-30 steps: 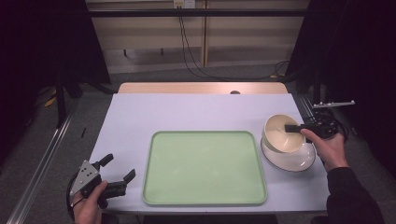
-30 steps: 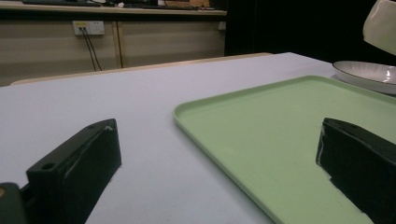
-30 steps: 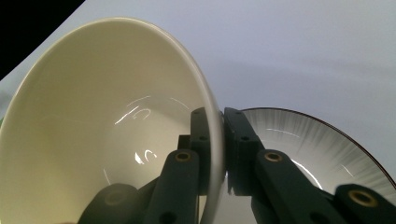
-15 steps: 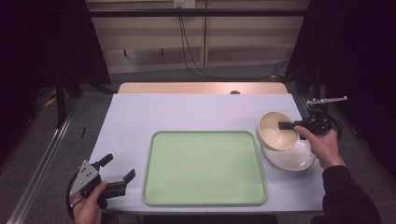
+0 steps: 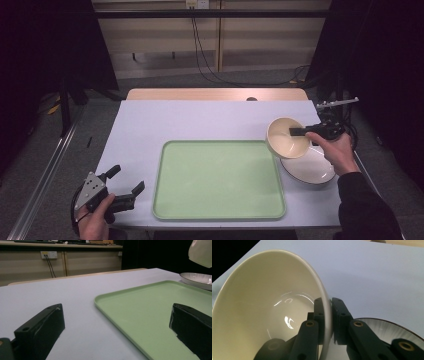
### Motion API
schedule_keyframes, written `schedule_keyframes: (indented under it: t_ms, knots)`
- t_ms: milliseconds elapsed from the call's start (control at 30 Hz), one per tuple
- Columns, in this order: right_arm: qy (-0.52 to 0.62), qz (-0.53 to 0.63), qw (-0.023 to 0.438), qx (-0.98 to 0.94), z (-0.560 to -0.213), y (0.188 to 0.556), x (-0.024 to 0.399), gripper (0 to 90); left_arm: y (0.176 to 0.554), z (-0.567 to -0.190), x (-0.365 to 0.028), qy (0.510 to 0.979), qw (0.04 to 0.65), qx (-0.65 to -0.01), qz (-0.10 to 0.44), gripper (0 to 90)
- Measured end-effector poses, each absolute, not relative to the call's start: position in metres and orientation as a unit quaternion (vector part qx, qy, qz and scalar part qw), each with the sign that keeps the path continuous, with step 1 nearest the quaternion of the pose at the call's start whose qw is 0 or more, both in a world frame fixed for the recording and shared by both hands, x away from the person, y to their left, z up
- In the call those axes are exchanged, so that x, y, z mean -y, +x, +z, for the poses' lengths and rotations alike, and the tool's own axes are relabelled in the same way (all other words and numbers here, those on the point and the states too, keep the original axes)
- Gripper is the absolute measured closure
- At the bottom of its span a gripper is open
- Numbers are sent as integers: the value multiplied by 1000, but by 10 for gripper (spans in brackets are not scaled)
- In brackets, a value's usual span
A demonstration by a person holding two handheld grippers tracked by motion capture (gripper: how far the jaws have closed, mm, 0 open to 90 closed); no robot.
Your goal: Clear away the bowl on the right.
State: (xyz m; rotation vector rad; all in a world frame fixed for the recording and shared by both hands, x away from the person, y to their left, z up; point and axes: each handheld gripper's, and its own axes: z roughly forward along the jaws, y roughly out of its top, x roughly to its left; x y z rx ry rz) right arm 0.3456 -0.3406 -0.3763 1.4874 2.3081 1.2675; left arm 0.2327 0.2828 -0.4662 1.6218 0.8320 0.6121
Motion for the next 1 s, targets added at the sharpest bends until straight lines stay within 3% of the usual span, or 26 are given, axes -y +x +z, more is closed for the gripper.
schedule_keyframes:
  t_ms: [1000]
  knots:
    - [502, 395, 39, -768, -381, 380, 306, 834, 234, -467, -283, 693, 569, -358, 260, 1]
